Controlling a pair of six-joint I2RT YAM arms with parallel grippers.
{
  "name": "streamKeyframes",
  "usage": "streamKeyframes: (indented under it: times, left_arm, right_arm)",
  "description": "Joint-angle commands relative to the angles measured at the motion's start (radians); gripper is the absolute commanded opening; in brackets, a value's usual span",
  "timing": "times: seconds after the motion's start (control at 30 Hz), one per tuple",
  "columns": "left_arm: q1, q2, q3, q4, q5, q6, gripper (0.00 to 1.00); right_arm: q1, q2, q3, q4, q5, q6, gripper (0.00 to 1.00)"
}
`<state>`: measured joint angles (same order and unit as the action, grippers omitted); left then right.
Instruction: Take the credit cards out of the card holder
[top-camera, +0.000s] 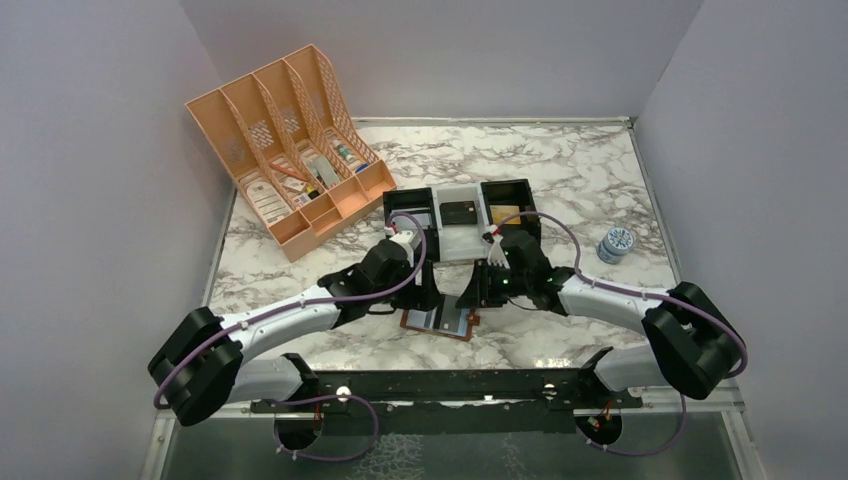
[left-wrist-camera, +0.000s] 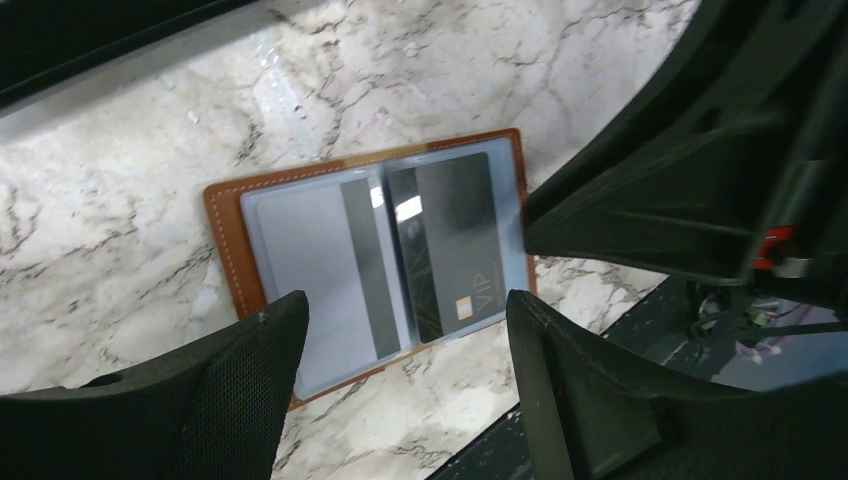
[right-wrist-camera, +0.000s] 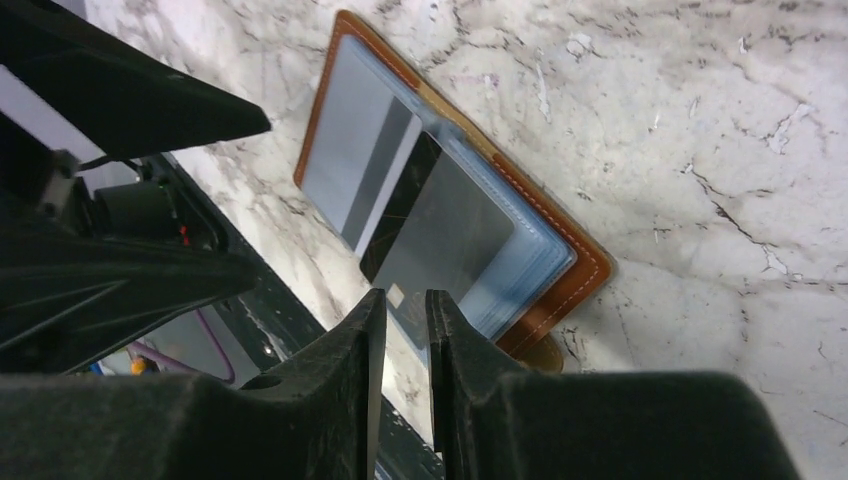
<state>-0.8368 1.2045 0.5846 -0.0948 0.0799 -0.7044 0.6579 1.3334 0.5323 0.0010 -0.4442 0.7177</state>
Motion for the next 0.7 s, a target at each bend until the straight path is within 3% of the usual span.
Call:
streamKeyframes:
  times: [0.0, 0.27, 0.67]
  left_arm:
    - [0.023, 0.028, -0.011, 0.12, 0.112, 0.0, 0.75]
    - [0.024, 0.158, -0.003, 0.212, 0.214, -0.005, 0.6]
    - [0.024, 0.26, -0.028, 0.277, 0.244, -0.032, 0.38]
  right_arm:
    - [0.009, 0.054, -0.002, 0.003, -0.005, -0.007, 0.21]
    - [0.008, 0.092, -0.036, -0.044, 0.19, 0.019, 0.15]
    - [0.008, 0.118, -0.033, -0.038, 0.186, 0.012, 0.13]
